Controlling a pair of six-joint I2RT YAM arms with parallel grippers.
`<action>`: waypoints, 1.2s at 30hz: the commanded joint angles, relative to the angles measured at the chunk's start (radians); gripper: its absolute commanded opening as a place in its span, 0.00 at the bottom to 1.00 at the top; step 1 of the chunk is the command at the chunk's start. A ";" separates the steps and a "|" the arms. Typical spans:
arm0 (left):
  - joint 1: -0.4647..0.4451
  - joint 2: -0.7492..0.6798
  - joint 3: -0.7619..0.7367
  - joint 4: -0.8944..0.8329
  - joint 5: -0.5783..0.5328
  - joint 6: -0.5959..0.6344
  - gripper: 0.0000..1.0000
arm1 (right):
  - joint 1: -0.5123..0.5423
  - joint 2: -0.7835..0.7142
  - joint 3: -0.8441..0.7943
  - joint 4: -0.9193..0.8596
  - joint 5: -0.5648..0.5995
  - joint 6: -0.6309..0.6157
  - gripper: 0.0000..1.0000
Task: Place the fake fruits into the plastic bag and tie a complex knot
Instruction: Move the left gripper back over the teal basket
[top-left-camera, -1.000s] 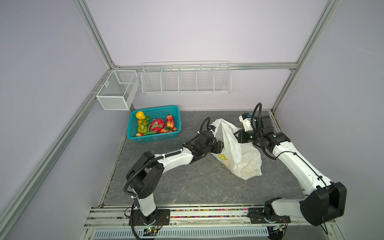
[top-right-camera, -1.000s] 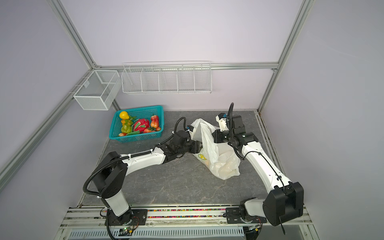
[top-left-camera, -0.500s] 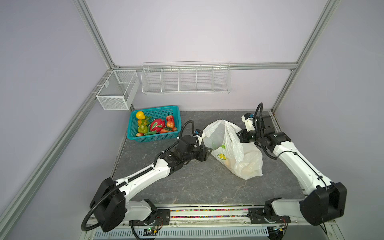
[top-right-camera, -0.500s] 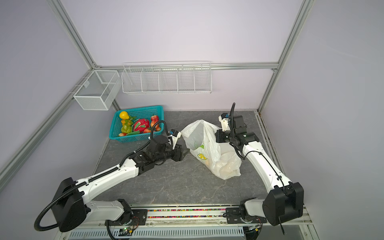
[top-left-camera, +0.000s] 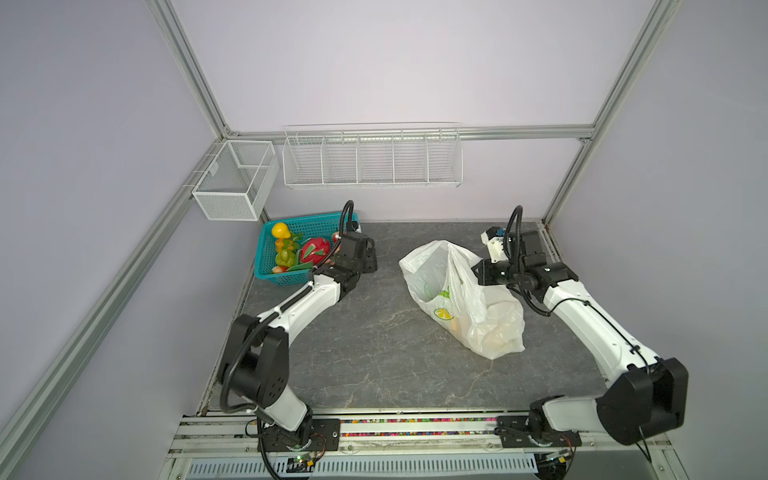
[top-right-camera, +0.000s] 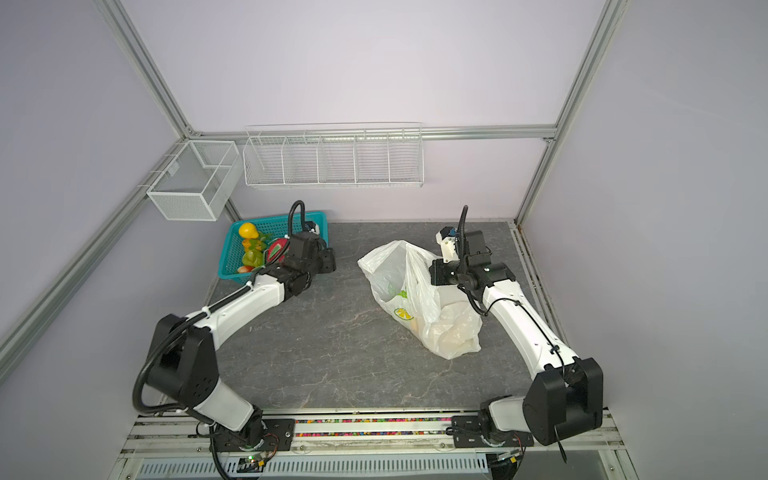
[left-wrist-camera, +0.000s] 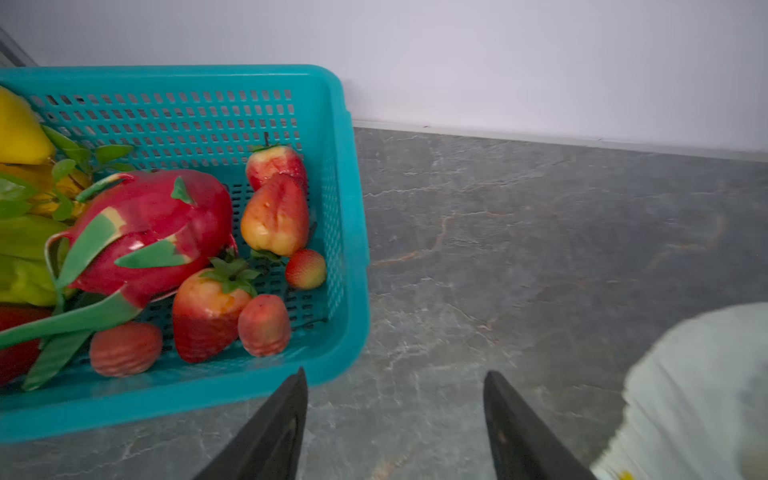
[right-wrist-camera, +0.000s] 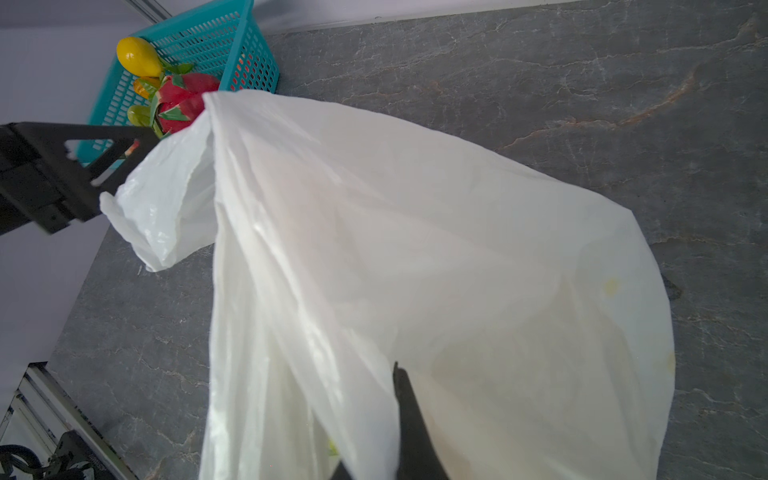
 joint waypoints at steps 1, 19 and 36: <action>0.029 0.133 0.137 -0.101 -0.097 0.060 0.68 | -0.003 -0.016 0.017 -0.004 -0.004 -0.018 0.09; -0.019 0.250 0.242 -0.248 0.248 0.052 0.63 | -0.007 -0.013 0.017 -0.003 0.002 -0.021 0.09; -0.158 -0.026 0.073 -0.211 0.027 0.014 0.66 | -0.008 -0.030 0.015 -0.006 0.008 -0.025 0.09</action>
